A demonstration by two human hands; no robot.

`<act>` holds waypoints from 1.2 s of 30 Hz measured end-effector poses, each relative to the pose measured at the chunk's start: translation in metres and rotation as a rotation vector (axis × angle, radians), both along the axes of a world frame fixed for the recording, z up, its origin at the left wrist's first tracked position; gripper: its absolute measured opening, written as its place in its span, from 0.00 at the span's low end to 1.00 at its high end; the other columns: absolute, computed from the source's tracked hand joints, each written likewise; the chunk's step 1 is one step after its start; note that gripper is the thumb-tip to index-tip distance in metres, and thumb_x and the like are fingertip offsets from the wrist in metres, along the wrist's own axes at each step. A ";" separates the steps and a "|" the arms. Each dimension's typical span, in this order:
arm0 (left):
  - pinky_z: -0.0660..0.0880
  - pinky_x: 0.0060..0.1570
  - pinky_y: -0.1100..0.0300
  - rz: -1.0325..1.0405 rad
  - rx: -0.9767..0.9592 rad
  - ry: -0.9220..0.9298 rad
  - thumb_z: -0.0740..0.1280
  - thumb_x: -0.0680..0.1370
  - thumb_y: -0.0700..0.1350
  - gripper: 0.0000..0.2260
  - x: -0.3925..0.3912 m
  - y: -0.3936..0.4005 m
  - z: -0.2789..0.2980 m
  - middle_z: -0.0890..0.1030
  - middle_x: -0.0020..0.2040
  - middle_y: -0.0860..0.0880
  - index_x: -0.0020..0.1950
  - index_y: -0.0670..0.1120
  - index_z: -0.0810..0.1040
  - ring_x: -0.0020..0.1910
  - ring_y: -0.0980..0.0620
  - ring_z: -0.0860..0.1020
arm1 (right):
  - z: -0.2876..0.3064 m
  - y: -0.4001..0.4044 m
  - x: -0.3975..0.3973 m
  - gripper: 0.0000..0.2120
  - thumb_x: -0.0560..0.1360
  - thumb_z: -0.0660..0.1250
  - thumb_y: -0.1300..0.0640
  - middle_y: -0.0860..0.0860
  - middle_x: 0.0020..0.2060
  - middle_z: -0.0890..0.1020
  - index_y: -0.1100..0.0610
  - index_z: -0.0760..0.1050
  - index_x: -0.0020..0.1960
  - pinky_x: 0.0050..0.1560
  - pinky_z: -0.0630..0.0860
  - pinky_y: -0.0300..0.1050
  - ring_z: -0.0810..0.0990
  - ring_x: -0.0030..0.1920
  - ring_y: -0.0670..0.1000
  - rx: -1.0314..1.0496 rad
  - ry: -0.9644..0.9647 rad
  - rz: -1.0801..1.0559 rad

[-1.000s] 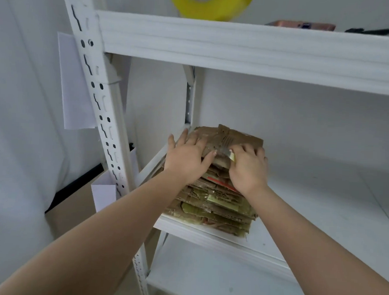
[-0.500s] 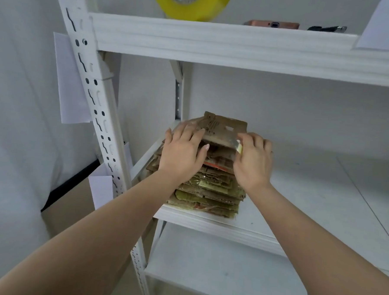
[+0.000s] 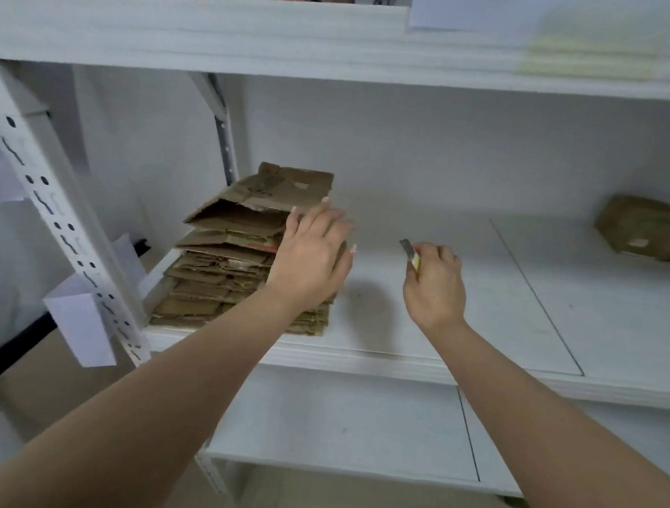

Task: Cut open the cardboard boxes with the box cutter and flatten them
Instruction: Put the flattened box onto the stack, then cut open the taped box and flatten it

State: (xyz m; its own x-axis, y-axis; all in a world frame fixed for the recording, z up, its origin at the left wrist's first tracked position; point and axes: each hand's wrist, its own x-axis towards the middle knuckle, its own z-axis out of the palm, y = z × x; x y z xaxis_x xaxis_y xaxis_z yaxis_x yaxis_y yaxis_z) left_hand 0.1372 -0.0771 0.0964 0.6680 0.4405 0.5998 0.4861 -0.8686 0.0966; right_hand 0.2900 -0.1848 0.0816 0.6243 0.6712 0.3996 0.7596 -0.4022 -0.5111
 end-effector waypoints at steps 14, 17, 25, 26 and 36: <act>0.58 0.67 0.46 -0.189 -0.403 0.071 0.43 0.77 0.61 0.30 0.268 -0.190 -0.042 0.75 0.63 0.47 0.61 0.47 0.77 0.70 0.46 0.65 | -0.027 -0.241 0.245 0.11 0.80 0.57 0.58 0.57 0.54 0.76 0.59 0.73 0.59 0.44 0.71 0.49 0.71 0.57 0.58 -0.124 0.005 -0.221; 0.57 0.68 0.44 -0.209 -0.446 0.102 0.48 0.82 0.57 0.23 0.321 -0.222 -0.048 0.76 0.62 0.47 0.62 0.47 0.76 0.69 0.46 0.66 | -0.030 -0.279 0.291 0.12 0.80 0.57 0.58 0.57 0.53 0.76 0.59 0.74 0.59 0.46 0.73 0.51 0.72 0.56 0.57 -0.136 0.032 -0.249; 0.57 0.68 0.46 -0.345 -0.301 0.239 0.52 0.82 0.55 0.19 0.443 -0.255 -0.062 0.76 0.61 0.48 0.63 0.47 0.75 0.69 0.47 0.66 | -0.059 -0.317 0.394 0.11 0.80 0.56 0.57 0.57 0.50 0.77 0.60 0.74 0.56 0.46 0.74 0.51 0.74 0.53 0.58 -0.157 0.146 -0.333; 0.56 0.69 0.46 -0.371 -0.250 0.268 0.53 0.82 0.54 0.18 0.457 -0.251 -0.063 0.75 0.63 0.49 0.64 0.46 0.74 0.71 0.47 0.63 | -0.061 -0.315 0.407 0.11 0.80 0.56 0.57 0.57 0.50 0.77 0.60 0.74 0.56 0.46 0.74 0.51 0.74 0.53 0.58 -0.153 0.155 -0.331; 0.61 0.68 0.49 -0.308 -0.100 0.493 0.61 0.79 0.55 0.22 0.604 -0.217 -0.066 0.69 0.69 0.46 0.71 0.48 0.66 0.71 0.46 0.63 | -0.042 -0.307 0.532 0.12 0.81 0.55 0.55 0.58 0.48 0.77 0.61 0.73 0.54 0.43 0.75 0.51 0.76 0.49 0.60 -0.111 0.133 -0.399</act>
